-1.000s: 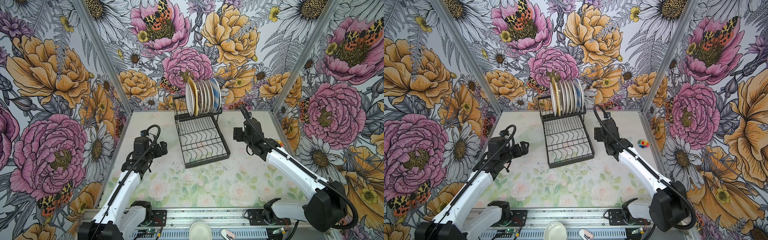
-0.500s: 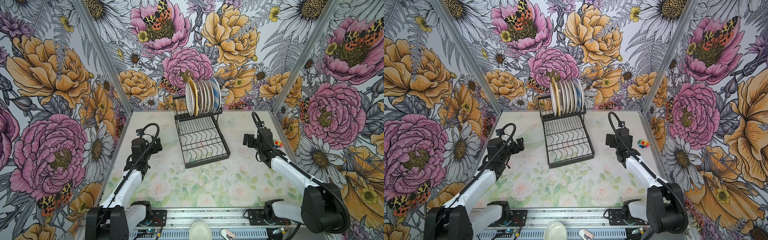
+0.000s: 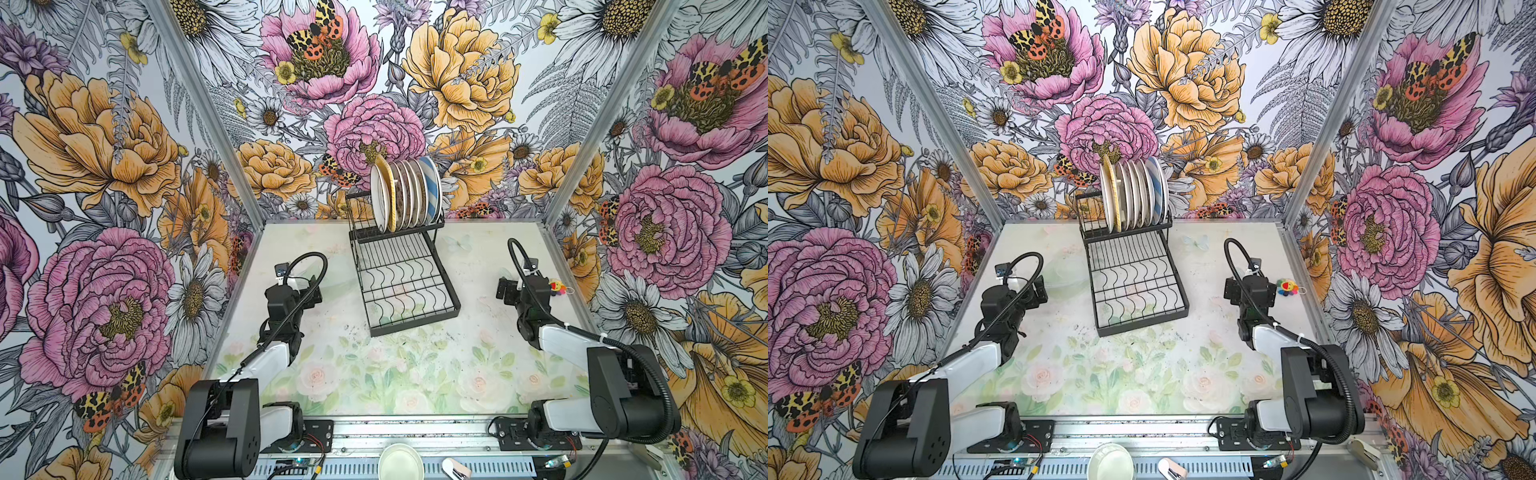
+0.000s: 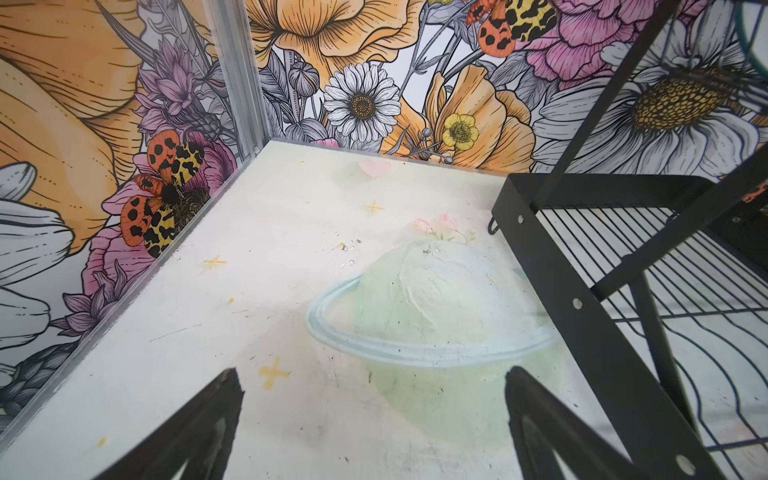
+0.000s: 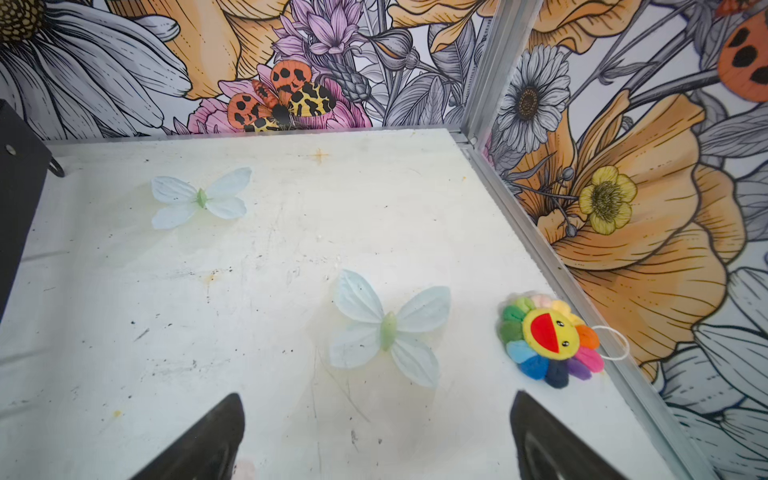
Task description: Load the plates into the dish rack
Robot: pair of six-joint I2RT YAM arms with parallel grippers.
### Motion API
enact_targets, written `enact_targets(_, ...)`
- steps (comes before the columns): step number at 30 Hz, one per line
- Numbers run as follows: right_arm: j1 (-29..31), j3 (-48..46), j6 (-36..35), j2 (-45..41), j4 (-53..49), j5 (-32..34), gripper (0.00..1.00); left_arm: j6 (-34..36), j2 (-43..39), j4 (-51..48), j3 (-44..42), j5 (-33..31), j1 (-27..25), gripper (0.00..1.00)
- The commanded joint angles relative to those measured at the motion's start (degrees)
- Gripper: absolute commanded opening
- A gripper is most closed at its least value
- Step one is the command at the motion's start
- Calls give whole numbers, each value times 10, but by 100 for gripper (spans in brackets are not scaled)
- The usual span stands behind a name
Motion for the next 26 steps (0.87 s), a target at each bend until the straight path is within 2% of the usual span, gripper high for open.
enact_targets(1,-4,-14,-15,18,119,4,100,19,21,108,-12,-14,8,99)
enact_targets(5,-4,-33,-18,52,180,-3,99,15,57,162,-20,-6,7,99)
enact_targets(11,-3,-63,-18,84,266,6,100,11,122,253,-34,-29,1,99)
enact_targets(17,6,-66,-15,86,275,47,100,5,179,311,-39,-44,-2,99)
enact_targets(26,7,-66,-14,87,274,49,99,5,182,295,-30,-44,-3,99)
